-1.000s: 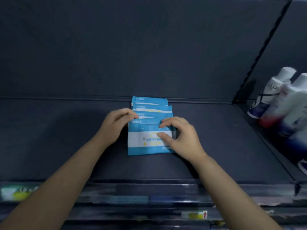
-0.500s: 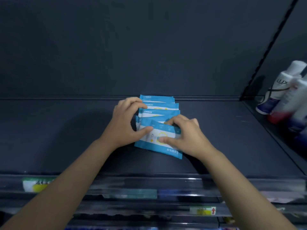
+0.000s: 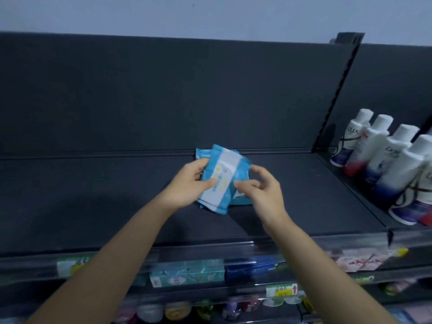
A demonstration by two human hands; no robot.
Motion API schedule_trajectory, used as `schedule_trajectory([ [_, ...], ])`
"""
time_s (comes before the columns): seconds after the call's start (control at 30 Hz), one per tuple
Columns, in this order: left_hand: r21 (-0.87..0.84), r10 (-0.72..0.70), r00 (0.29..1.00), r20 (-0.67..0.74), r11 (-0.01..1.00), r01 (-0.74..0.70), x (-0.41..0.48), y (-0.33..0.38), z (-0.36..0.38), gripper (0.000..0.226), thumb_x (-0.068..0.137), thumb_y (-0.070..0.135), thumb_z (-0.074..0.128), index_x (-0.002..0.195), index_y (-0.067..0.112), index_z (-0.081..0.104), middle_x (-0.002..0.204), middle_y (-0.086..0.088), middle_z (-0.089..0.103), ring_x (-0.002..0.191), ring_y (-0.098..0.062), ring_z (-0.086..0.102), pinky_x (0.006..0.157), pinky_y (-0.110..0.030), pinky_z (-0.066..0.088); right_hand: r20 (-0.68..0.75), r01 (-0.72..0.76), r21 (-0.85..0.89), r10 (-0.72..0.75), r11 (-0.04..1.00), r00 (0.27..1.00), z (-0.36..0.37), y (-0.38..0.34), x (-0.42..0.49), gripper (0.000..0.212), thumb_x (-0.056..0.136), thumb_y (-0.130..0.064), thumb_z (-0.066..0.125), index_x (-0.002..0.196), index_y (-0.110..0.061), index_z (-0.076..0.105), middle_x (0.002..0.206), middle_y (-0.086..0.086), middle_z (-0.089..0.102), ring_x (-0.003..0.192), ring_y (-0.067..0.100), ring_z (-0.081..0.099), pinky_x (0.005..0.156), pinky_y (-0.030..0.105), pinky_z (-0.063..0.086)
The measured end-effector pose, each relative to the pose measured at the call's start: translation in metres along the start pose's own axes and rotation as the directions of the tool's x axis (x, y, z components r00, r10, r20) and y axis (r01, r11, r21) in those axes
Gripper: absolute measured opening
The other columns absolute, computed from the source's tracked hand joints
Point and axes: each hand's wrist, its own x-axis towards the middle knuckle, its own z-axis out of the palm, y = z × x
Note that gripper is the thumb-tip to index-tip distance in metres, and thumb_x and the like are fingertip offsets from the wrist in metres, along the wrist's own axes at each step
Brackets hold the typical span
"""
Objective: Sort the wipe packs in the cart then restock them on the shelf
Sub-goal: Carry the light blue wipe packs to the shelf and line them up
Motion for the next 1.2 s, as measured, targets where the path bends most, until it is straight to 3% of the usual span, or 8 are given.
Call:
schedule_trajectory([
  [0.1,0.475,-0.091,0.956,0.28,0.878,-0.055,0.016,-0.002,-0.008,0.048,0.086,0.006,0.065,0.129,0.024,0.054,0.125,0.01,0.056,0.114,-0.003,0.05,0.104,-0.024,0.04,0.059,0.148,-0.277,-0.137,0.949,0.989,-0.017,0.006,0.007,0.072,0.071,-0.011,0.081,0.128,-0.03,0.042,0.102,-0.011,0.061,0.082,0.004,0.059,0.075,0.014,0.047],
  [0.2,0.578,0.01,0.97,0.243,0.802,-0.152,0.025,-0.001,0.005,0.046,0.082,0.01,0.07,0.124,0.027,0.059,0.116,0.016,0.057,0.109,0.0,0.052,0.094,-0.011,0.04,0.277,0.332,-0.63,-0.196,0.702,0.941,-0.024,0.021,0.016,0.078,0.066,-0.029,0.085,0.133,-0.031,0.045,0.128,-0.011,0.048,0.117,0.006,0.047,0.101,0.022,0.039],
  [0.3,0.674,0.156,0.967,0.203,0.694,-0.253,0.024,-0.024,0.013,0.041,0.084,0.026,0.065,0.125,0.025,0.057,0.127,0.012,0.054,0.122,-0.007,0.046,0.107,-0.032,0.034,0.316,0.319,-0.753,-0.109,0.576,0.943,-0.026,0.039,0.019,0.07,0.075,-0.045,0.074,0.137,-0.033,0.043,0.141,-0.011,0.04,0.134,0.011,0.03,0.11,0.032,0.021],
  [0.43,0.816,0.284,0.945,0.165,0.499,-0.292,0.006,-0.059,0.02,0.049,0.097,0.035,0.027,0.142,0.023,0.041,0.15,0.005,0.035,0.14,-0.015,0.025,0.117,-0.039,0.015,0.336,0.329,-0.76,-0.093,0.561,0.937,-0.028,0.049,0.025,0.067,0.079,-0.051,0.068,0.137,-0.035,0.04,0.146,-0.015,0.033,0.137,0.005,0.024,0.099,0.023,0.013],
  [0.6,0.854,0.287,0.94,0.184,0.427,-0.298,0.018,-0.065,0.021,0.05,0.094,0.031,0.027,0.142,0.025,0.041,0.149,0.002,0.037,0.14,-0.017,0.028,0.118,-0.04,0.016,0.338,0.349,-0.745,-0.129,0.568,0.932,-0.026,0.049,0.028,0.064,0.077,-0.05,0.069,0.133,-0.034,0.042,0.137,-0.017,0.038,0.131,0.005,0.03,0.097,0.024,0.018],
  [0.73,0.884,0.213,0.962,0.173,0.397,-0.247,0.014,-0.053,0.021,0.062,0.089,0.043,0.013,0.146,0.028,0.032,0.154,0.005,0.028,0.143,-0.014,0.021,0.118,-0.032,0.003,0.293,0.352,-0.87,-0.212,0.344,0.932,-0.028,0.027,0.017,0.062,0.081,-0.041,0.058,0.139,-0.028,0.039,0.147,-0.008,0.036,0.127,0.017,0.046,0.097,0.031,0.034],
  [0.93,0.896,0.364,0.894,0.26,0.253,-0.364,0.0,0.002,0.06,0.059,0.086,0.043,0.03,0.129,0.014,0.056,0.128,-0.004,0.06,0.116,-0.025,0.056,0.1,-0.042,0.037,-0.026,0.049,-0.987,-0.446,0.156,0.895,-0.076,-0.004,-0.07,0.055,0.076,-0.036,0.055,0.125,-0.012,0.057,0.124,0.009,0.06,0.103,0.032,0.062,0.08,0.04,0.051],
  [1.2,0.617,0.488,0.644,0.589,0.243,-0.749,-0.094,0.065,0.221,0.06,0.072,0.037,0.036,0.116,0.008,0.065,0.116,-0.011,0.066,0.103,-0.028,0.064,0.088,-0.039,0.049,-0.572,-0.551,-0.819,-0.308,0.161,0.76,-0.177,-0.001,-0.285,0.05,0.07,-0.022,0.058,0.119,-0.012,0.059,0.11,0.007,0.064,0.092,0.033,0.062,0.073,0.039,0.051],
])
